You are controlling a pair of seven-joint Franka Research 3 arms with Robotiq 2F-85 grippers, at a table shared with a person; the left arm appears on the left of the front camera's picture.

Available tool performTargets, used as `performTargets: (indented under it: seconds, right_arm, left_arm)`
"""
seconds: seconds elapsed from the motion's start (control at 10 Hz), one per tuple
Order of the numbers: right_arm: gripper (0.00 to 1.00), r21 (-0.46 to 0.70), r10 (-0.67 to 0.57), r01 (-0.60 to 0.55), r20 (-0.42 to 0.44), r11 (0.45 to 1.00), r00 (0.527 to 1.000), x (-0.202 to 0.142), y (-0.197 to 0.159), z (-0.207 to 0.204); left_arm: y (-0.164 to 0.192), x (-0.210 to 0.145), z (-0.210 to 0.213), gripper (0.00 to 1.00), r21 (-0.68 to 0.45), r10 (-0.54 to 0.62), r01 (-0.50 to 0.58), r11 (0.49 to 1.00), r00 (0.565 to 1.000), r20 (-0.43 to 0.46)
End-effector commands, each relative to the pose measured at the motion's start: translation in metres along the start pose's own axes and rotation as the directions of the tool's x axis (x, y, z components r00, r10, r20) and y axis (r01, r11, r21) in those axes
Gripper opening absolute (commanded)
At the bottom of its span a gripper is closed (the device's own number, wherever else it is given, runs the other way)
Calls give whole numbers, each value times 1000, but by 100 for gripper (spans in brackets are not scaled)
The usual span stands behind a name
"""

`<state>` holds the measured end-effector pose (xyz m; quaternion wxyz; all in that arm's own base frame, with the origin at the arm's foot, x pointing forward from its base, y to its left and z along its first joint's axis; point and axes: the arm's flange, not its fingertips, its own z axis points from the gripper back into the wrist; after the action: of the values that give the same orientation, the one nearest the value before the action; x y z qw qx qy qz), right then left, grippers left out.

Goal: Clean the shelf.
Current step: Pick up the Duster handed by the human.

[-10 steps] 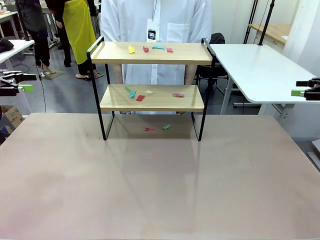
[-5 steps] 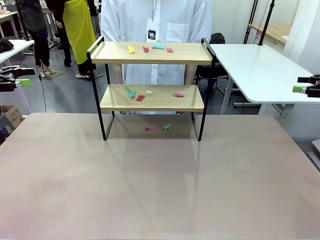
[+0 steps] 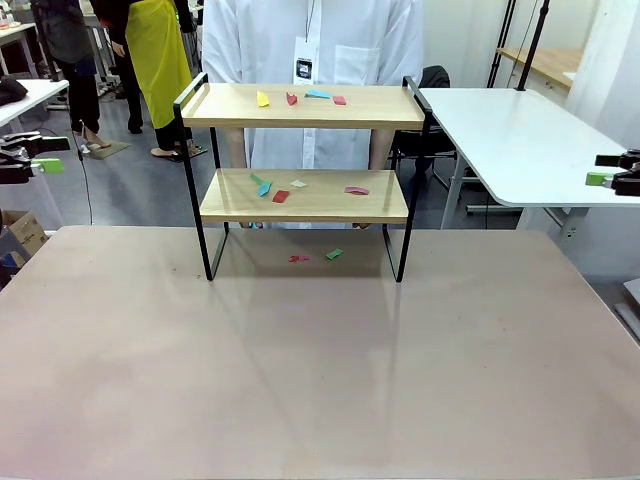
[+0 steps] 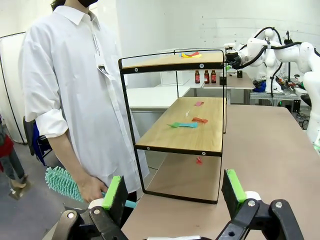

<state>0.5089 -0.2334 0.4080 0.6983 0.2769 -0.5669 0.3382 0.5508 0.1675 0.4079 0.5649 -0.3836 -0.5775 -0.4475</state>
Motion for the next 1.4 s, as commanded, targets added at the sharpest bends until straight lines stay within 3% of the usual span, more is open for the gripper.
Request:
performTargets:
  seconds: [0.0,1.3]
  right_arm:
    - [100,0,0,0,-8,1000,1000,3,1,-1]
    - [100,0,0,0,-8,1000,1000,3,1,-1]
  left_arm:
    - [0,3,0,100,-2,-6,6,1000,1000,-1]
    - [0,3,0,100,-2,-6,6,1000,1000,-1]
